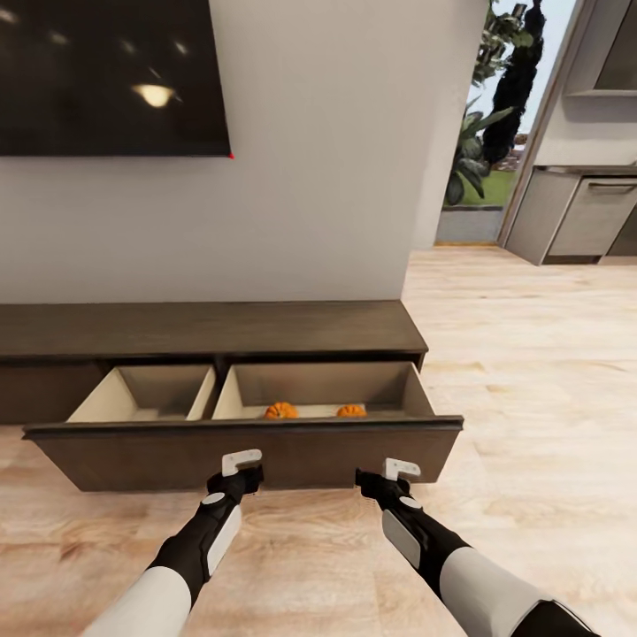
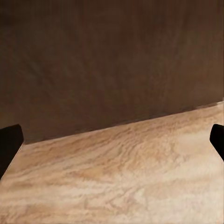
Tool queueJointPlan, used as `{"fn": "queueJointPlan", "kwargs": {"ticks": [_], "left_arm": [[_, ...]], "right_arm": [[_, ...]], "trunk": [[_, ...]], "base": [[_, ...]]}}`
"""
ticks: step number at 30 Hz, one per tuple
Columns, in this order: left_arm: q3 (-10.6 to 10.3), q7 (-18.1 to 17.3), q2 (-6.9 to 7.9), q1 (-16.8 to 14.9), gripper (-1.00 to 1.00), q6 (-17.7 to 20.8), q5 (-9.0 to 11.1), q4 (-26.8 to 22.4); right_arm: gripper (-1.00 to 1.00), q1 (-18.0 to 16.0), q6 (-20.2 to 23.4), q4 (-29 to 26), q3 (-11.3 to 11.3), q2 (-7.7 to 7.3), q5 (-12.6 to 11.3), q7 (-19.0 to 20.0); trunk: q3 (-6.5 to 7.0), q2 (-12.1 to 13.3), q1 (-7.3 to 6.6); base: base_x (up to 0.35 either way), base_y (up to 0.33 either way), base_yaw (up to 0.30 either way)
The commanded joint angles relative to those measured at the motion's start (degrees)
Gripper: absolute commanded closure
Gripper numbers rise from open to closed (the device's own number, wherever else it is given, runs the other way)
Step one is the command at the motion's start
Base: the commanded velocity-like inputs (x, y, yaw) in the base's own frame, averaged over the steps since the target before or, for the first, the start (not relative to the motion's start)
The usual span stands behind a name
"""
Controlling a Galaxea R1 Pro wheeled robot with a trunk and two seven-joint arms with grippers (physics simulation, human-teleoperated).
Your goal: Place each of the two pumpkins and all three candles from the living room inside a cabinet in the living room (use any cabinet), then make sure every cabinet is closed, and position the cauldron so it is next to a table in the living room.
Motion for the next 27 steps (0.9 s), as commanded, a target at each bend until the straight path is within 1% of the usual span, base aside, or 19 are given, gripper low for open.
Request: {"fn": "queueJointPlan", "kwargs": {"ticks": [1,6,22,25,26,27], "left_arm": [[0.0,0.0,0.0,0.0,-1.0,0.0,0.0,0.0],[0.0,0.0,0.0,0.0,-1.0,-0.1,0.0,0.0],[0.1,0.0,0.0,0.0,-1.0,0.0,0.0,0.0],[0.0,0.0,0.04,0.0,-1.0,-0.3,0.0,0.0],[0.0,0.0,0.1,0.0,-1.0,-1.2,0.0,0.1],[0.0,0.0,0.11,0.0,-1.0,-1.7,0.0,0.1]], "right_arm": [[-1.0,0.0,0.0,0.0,0.0,0.0,0.0,0.0],[-1.0,0.0,0.0,0.0,0.0,-0.01,0.0,0.0],[-1.0,0.0,-0.1,0.0,0.0,-0.01,0.0,0.0],[-1.0,0.0,-2.6,0.1,0.0,-0.07,0.0,0.1],[-1.0,0.0,-4.3,0.1,0.1,-0.1,0.0,0.1],[-1.0,0.0,-4.8,0.1,0.1,-0.12,0.0,0.1]], "trunk": [[0.0,0.0,0.0],[0.0,0.0,0.0],[-3.54,-0.2,0.41],[-4.21,-0.3,0.49],[-4.43,-0.3,0.52],[-4.43,-0.3,0.52]], "base": [[0.284,0.0,0.0],[0.127,0.0,0.0],[0.004,0.0,0.0],[0.0,0.0,0.0],[0.0,0.0,0.0],[0.0,0.0,0.0]]}}
